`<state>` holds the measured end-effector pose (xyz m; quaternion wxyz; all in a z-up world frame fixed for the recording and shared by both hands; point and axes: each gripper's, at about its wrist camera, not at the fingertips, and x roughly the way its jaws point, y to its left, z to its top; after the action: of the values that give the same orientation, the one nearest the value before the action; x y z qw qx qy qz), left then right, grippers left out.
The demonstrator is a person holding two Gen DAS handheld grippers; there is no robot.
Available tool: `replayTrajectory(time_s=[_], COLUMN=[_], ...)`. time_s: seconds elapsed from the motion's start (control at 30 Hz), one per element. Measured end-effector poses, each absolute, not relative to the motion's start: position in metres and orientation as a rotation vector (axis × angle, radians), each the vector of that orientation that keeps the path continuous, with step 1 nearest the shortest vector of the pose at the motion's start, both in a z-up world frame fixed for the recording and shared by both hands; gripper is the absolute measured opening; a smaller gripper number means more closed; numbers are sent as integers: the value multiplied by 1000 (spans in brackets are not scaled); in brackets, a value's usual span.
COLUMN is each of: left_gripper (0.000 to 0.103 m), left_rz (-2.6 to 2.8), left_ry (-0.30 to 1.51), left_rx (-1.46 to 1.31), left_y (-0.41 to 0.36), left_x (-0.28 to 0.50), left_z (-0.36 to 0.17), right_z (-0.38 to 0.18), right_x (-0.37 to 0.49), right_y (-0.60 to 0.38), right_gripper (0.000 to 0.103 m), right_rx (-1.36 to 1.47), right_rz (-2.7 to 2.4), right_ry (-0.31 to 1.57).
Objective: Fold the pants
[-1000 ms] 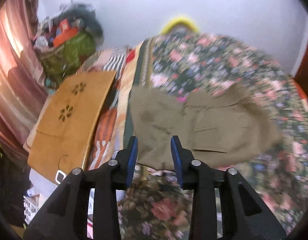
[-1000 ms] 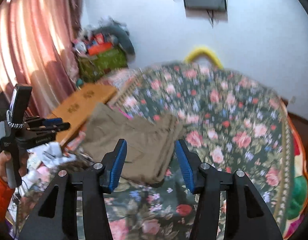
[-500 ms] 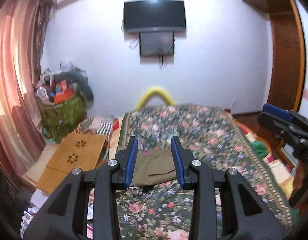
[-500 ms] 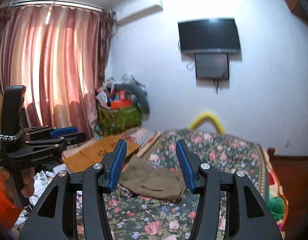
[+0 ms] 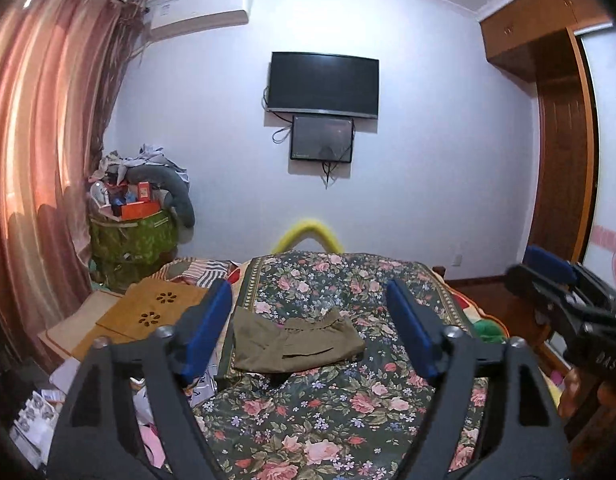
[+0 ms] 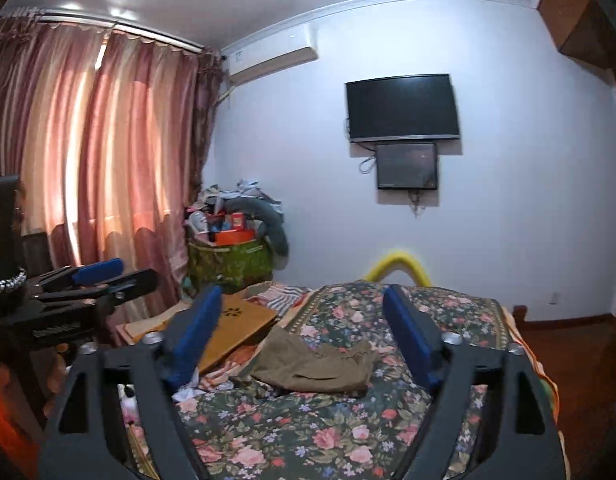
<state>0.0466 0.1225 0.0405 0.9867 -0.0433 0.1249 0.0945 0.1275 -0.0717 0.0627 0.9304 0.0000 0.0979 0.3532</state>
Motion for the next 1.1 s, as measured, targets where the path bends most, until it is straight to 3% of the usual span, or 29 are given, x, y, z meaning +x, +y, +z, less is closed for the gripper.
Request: replayTrajectory(time_s=[0.07,0.13,0.17,1.1], left_gripper=[94,100,102,103], left_rz=[190,204,214,244], left_ry=[248,237,234,274], left_rx=[-98,-100,-98,-76], left_y=[125,126,126,120], left_x=[43,40,38,38], left_z=[42,41,41,21], right_z=[62,61,60,48], right_x=[127,125,122,110], right_y=[-72,-72,-73,-84], right_gripper=[94,103,103,103], right_rx=[6,2,-1,15], right_rz=[717,702,695,688], right_ry=[216,226,224,274])
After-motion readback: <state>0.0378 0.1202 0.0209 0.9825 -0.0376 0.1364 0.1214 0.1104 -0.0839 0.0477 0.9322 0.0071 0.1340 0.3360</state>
